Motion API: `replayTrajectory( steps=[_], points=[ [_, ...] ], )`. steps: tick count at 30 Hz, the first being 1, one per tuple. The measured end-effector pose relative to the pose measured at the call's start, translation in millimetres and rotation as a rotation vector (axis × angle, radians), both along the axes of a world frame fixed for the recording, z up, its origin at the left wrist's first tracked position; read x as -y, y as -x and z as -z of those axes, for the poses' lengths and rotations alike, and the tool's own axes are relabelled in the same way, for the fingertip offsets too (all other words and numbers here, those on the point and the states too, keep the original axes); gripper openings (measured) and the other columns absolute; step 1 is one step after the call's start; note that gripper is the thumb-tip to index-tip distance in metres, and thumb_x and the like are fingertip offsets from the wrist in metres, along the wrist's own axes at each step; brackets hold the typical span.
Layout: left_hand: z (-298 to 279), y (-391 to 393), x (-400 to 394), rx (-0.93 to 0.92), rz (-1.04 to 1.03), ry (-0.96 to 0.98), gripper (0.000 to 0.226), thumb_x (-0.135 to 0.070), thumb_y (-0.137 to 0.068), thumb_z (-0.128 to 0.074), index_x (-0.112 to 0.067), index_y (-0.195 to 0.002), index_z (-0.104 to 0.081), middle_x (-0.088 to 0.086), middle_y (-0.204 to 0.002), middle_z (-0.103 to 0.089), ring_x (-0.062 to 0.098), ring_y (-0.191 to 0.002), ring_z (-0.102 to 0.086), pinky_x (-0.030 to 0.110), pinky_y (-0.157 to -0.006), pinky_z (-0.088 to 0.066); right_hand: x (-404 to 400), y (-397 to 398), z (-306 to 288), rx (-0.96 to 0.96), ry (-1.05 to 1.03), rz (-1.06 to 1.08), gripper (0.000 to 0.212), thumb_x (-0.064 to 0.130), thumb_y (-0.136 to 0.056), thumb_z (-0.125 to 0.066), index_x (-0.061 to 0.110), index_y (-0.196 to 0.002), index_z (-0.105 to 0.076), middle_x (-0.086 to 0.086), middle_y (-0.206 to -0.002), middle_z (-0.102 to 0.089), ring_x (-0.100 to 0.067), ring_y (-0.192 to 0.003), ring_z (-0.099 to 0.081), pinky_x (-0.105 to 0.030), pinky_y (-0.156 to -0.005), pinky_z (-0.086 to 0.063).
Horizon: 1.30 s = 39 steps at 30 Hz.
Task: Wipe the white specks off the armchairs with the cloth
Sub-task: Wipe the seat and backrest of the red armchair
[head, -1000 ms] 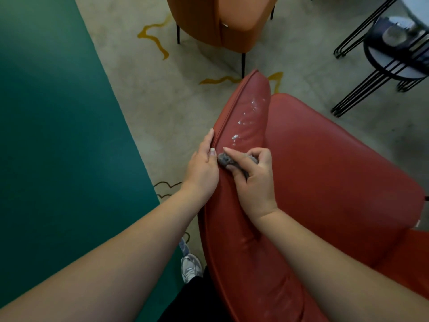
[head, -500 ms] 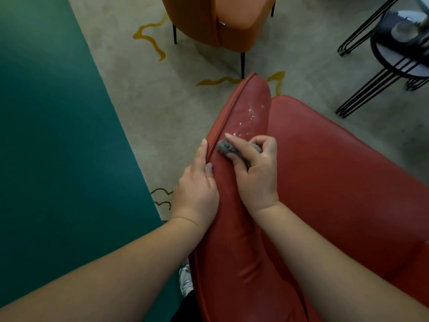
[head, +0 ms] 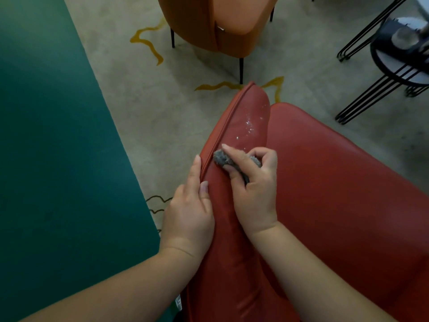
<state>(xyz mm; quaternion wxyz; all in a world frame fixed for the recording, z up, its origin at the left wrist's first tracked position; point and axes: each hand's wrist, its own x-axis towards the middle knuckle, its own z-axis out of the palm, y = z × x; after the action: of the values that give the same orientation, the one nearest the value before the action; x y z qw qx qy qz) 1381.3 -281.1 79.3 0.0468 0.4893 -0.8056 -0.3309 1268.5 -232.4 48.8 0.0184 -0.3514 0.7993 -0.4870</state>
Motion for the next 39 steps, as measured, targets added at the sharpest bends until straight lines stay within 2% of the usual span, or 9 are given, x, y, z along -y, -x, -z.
replayTrajectory(
  steps=[3,9,16,19,22,28,33,36,39],
  points=[
    [1.1,-1.7,-0.2,-0.011,0.003,-0.003,0.051,-0.034,-0.101,-0.03,-0.04,-0.15,-0.017,0.007,-0.135,-0.054,0.035,-0.109,-0.056,0.038,-0.085,-0.043,-15.4,-16.3,-0.9,0.018,-0.003,-0.041,0.032,0.019,-0.085,-0.063,0.024,-0.116,-0.069,-0.006,-0.101,-0.042,-0.018,-0.095,-0.049,-0.027,-0.095,-0.043],
    [2.2,-1.1,-0.7,-0.021,0.009,0.018,0.058,-0.043,-0.092,-0.021,-0.039,-0.15,-0.02,0.004,-0.133,-0.055,0.032,-0.108,-0.058,0.037,-0.084,-0.044,14.3,15.7,3.9,-0.027,-0.002,0.041,0.034,0.012,-0.083,-0.07,0.023,-0.115,-0.07,-0.008,-0.098,-0.041,-0.021,-0.092,-0.049,-0.04,-0.09,-0.047],
    [1.1,-2.0,-1.5,-0.012,0.009,-0.002,0.052,-0.038,-0.098,-0.024,-0.04,-0.15,-0.019,0.001,-0.138,-0.052,0.028,-0.114,-0.055,0.035,-0.088,-0.042,-16.3,-12.2,1.3,0.007,-0.001,-0.034,0.034,0.012,-0.085,-0.066,0.024,-0.116,-0.068,-0.008,-0.101,-0.042,-0.013,-0.095,-0.047,-0.021,-0.095,-0.041],
    [0.7,-1.5,-2.0,-0.008,0.018,0.011,0.059,-0.043,-0.092,-0.021,-0.039,-0.15,-0.019,0.002,-0.135,-0.054,0.03,-0.111,-0.057,0.037,-0.086,-0.044,2.1,8.5,3.1,-0.033,-0.014,-0.005,0.034,0.013,-0.084,-0.068,0.024,-0.116,-0.069,-0.008,-0.099,-0.042,-0.017,-0.092,-0.048,-0.028,-0.092,-0.044],
    [0.7,-1.2,-2.2,-0.004,0.009,0.013,0.052,-0.039,-0.098,-0.022,-0.04,-0.15,-0.019,0.003,-0.133,-0.055,0.03,-0.109,-0.057,0.037,-0.086,-0.043,24.0,30.9,6.2,0.001,0.01,0.097,0.034,0.013,-0.084,-0.069,0.024,-0.117,-0.069,-0.007,-0.098,-0.04,-0.021,-0.092,-0.048,-0.038,-0.093,-0.046],
    [0.9,-1.1,-2.1,-0.002,0.004,0.018,0.05,-0.035,-0.1,-0.027,-0.039,-0.15,-0.02,0.005,-0.133,-0.055,0.031,-0.109,-0.057,0.036,-0.084,-0.043,-1.6,2.9,4.9,0.03,0.018,0.038,0.037,0.008,-0.083,-0.069,0.024,-0.117,-0.068,-0.01,-0.101,-0.042,-0.017,-0.096,-0.049,-0.031,-0.095,-0.045],
    [1.0,-1.3,-2.4,0.009,0.004,0.02,0.051,-0.033,-0.101,-0.029,-0.04,-0.15,-0.018,0.004,-0.131,-0.056,0.028,-0.108,-0.056,0.032,-0.082,-0.039,30.4,44.5,9.6,0.028,0.02,0.114,0.035,0.014,-0.085,-0.067,0.024,-0.118,-0.068,-0.006,-0.098,-0.037,-0.024,-0.092,-0.049,-0.038,-0.095,-0.045],
    [1.4,-1.5,-2.7,0.018,0.011,0.029,0.05,-0.037,-0.1,-0.022,-0.04,-0.15,-0.017,0.004,-0.131,-0.056,0.028,-0.108,-0.056,0.033,-0.084,-0.041,32.5,43.3,11.2,0.08,0.05,0.15,0.036,0.011,-0.085,-0.068,0.022,-0.119,-0.067,-0.005,-0.099,-0.036,-0.021,-0.091,-0.049,-0.03,-0.097,-0.044],
    [1.2,-1.2,-2.2,0.019,0.011,0.029,0.052,-0.041,-0.098,-0.022,-0.041,-0.15,-0.017,0.004,-0.131,-0.056,0.029,-0.108,-0.057,0.035,-0.085,-0.042,12.3,20.0,10.1,0.075,0.046,0.103,0.037,0.009,-0.085,-0.068,0.023,-0.12,-0.066,-0.006,-0.099,-0.038,-0.007,-0.091,-0.044,-0.021,-0.095,-0.042]
  ],
)
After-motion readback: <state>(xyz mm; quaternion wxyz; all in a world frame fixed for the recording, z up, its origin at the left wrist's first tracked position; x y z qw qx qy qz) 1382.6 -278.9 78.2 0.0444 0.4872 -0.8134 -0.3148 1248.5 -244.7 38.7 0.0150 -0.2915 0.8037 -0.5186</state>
